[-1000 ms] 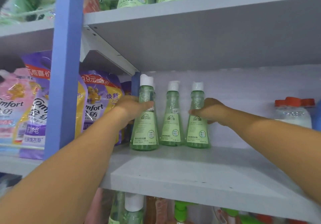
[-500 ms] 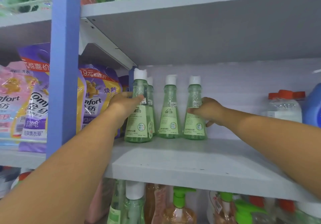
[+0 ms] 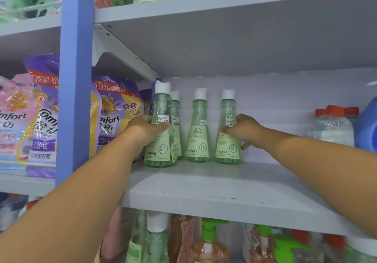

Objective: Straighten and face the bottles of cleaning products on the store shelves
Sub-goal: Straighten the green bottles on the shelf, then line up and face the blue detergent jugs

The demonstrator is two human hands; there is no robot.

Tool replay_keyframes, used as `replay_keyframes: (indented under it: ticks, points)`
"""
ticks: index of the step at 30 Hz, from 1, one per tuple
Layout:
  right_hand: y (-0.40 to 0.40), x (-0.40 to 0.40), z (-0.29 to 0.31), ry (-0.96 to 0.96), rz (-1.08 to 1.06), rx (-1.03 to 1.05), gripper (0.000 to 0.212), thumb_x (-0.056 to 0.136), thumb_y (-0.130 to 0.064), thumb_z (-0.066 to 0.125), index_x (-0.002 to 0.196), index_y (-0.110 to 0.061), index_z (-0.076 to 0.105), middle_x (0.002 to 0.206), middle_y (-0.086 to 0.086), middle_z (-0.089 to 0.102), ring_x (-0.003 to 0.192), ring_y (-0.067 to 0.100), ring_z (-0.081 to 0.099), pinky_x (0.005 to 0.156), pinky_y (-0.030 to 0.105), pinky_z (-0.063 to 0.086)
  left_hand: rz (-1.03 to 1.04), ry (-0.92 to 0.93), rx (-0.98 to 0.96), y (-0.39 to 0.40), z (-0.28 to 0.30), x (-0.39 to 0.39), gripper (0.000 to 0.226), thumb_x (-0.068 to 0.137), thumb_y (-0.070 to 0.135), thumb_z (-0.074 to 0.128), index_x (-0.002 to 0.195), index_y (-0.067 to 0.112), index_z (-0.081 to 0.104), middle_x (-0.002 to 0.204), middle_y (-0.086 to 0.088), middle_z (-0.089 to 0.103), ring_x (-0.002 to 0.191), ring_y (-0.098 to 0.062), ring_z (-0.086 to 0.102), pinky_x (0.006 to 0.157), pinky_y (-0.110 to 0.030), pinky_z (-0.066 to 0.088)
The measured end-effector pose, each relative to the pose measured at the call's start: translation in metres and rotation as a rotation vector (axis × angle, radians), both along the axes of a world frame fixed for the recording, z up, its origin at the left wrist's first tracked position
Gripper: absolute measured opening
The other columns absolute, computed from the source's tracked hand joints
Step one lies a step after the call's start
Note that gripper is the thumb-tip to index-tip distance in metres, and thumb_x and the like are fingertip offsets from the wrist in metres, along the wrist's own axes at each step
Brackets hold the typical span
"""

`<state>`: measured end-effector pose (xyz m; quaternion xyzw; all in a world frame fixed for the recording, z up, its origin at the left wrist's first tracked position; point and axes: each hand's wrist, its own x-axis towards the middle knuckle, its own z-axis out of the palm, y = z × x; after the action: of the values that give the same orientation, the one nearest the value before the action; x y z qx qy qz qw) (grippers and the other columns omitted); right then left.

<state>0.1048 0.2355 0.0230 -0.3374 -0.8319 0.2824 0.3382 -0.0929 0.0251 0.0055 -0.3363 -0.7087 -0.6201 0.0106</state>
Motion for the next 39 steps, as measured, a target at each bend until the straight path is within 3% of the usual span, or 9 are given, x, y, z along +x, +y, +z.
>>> replay_keyframes:
  ticks: [4,7,10,14,19,23,26,34,39]
  points:
    - [0.003,-0.003,0.001,-0.031,0.022,-0.016,0.053,0.094,-0.039,0.071,0.133,-0.01,0.048,0.127,0.015,0.063,0.111,0.038,0.066,0.088,0.055,0.06,-0.007,0.041,-0.044,-0.002,-0.002,0.0,0.025,0.085,0.05,0.08,0.092,0.034,0.063,0.105,0.002,0.077,0.098,-0.024,0.074,0.094,-0.046,0.058]
    - [0.005,-0.001,0.004,-0.058,0.071,-0.054,0.056,0.094,-0.04,0.07,0.136,-0.01,0.048,0.124,0.016,0.066,0.108,0.037,0.067,0.091,0.055,0.058,0.019,0.044,-0.044,-0.005,-0.003,0.004,0.027,0.083,0.054,0.08,0.089,0.035,0.062,0.102,0.006,0.075,0.099,-0.022,0.072,0.094,-0.045,0.058]
    - [-0.003,0.011,0.006,-0.083,0.108,-0.092,0.061,0.094,-0.046,0.07,0.139,-0.01,0.049,0.132,0.016,0.064,0.117,0.036,0.063,0.098,0.054,0.055,0.044,0.041,-0.036,-0.009,-0.004,0.014,0.035,0.084,0.053,0.08,0.107,0.033,0.062,0.119,0.0,0.072,0.088,-0.013,0.067,0.084,-0.036,0.055]
    - [-0.024,0.051,0.007,0.04,0.164,-0.159,0.087,0.09,-0.056,0.071,0.155,-0.012,0.034,0.154,0.01,0.045,0.132,0.031,0.052,0.106,0.049,0.051,0.259,0.055,0.041,-0.022,-0.001,0.039,0.088,0.081,0.06,0.079,0.15,0.017,0.046,0.149,-0.01,0.054,0.123,-0.032,0.06,0.101,-0.042,0.049]
    - [-0.052,0.13,0.005,0.288,0.16,-0.154,0.083,0.081,-0.058,0.078,0.149,-0.025,0.045,0.141,0.001,0.055,0.121,0.019,0.06,0.099,0.04,0.057,0.055,0.122,0.233,-0.018,0.007,0.11,0.08,0.077,0.065,0.079,0.142,0.026,0.053,0.127,0.007,0.057,0.11,-0.019,0.057,0.093,-0.037,0.045]
    - [-0.058,0.205,-0.002,0.355,0.101,-0.111,0.067,0.089,-0.049,0.074,0.145,-0.023,0.049,0.136,0.001,0.058,0.119,0.019,0.062,0.096,0.04,0.059,-0.269,-0.031,0.13,0.01,0.003,0.183,0.075,0.084,0.055,0.078,0.145,0.022,0.052,0.135,-0.003,0.059,0.117,-0.025,0.06,0.103,-0.045,0.052]
    - [-0.049,0.267,-0.012,0.355,0.037,-0.085,0.066,0.089,-0.049,0.075,0.144,-0.021,0.052,0.128,-0.006,0.063,0.118,0.018,0.062,0.097,0.041,0.058,-0.385,-0.071,0.046,0.039,-0.003,0.234,0.07,0.087,0.053,0.076,0.143,0.021,0.051,0.132,-0.004,0.06,0.114,-0.025,0.063,0.096,-0.042,0.055]
    - [0.008,0.426,-0.022,0.403,-0.124,-0.069,0.063,0.088,-0.046,0.077,0.141,-0.021,0.053,0.132,0.002,0.062,0.12,0.019,0.062,0.098,0.043,0.057,-0.528,-0.021,-0.017,0.112,0.001,0.377,0.068,0.086,0.055,0.076,0.14,0.021,0.053,0.132,0.0,0.06,0.113,-0.023,0.062,0.1,-0.044,0.054]
    - [0.055,0.511,-0.02,0.461,-0.258,0.092,0.054,0.085,-0.045,0.08,0.129,-0.02,0.061,0.126,0.003,0.066,0.104,0.016,0.065,0.083,0.037,0.057,-0.538,-0.004,-0.036,0.153,0.006,0.446,0.042,0.089,0.052,0.074,0.116,0.024,0.058,0.106,0.007,0.067,0.096,-0.016,0.065,0.095,-0.041,0.054]
